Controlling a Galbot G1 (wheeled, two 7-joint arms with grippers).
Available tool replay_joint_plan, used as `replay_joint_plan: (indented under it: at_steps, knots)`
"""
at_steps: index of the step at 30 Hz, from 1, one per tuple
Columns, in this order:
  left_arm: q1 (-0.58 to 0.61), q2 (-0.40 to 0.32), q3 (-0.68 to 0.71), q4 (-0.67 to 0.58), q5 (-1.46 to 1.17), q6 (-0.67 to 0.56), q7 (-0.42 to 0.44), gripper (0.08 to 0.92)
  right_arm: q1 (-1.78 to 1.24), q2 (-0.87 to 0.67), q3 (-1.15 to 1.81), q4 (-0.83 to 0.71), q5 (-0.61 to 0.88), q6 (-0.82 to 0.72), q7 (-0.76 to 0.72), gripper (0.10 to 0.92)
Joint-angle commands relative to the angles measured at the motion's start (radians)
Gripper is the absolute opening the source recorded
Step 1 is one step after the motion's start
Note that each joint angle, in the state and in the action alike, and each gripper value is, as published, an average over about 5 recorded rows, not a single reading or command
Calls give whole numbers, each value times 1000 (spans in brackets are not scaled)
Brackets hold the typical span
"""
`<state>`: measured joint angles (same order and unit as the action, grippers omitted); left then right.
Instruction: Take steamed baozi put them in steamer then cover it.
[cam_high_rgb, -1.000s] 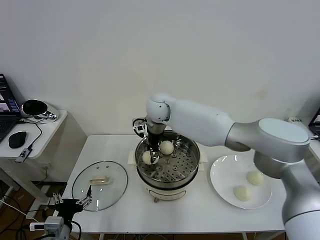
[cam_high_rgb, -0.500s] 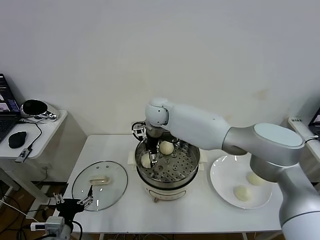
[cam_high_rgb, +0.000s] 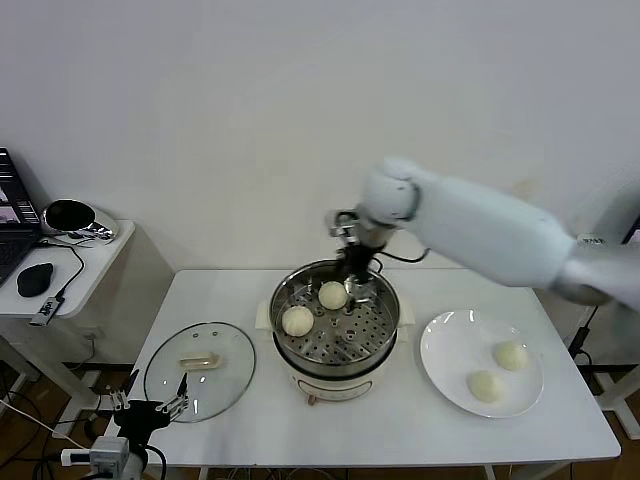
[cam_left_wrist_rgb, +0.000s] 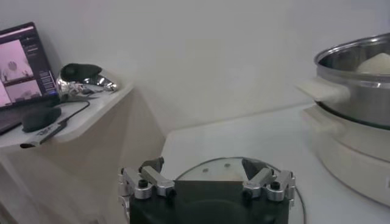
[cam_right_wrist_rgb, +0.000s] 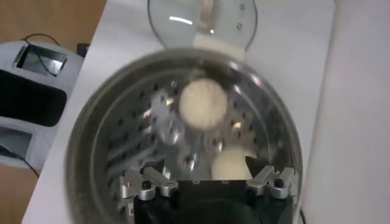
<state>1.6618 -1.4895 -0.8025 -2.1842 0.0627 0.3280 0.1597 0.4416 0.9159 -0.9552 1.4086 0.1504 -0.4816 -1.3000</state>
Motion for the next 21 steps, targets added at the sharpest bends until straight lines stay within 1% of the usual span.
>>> replay_joint_plan:
  at_steps: [1,5,9,15,21]
  knots:
    - [10,1,2,-10,-2,0,1,823,-8,-363,60,174,-30,59,-27,823]
    - [14,0,2,-6,-3,3,2,823,-47,-459,48,214,-75,99,-35,823]
    - [20,-1,2,-5,-5,3,1,823,-176,-502,127,227,-162,131,-37,823]
    - [28,2,2,-21,-5,10,8,823,-461,-490,319,205,-292,153,-33,823]
    - [43,6,1,-30,-2,17,11,823,-593,-458,397,167,-354,173,-33,823]
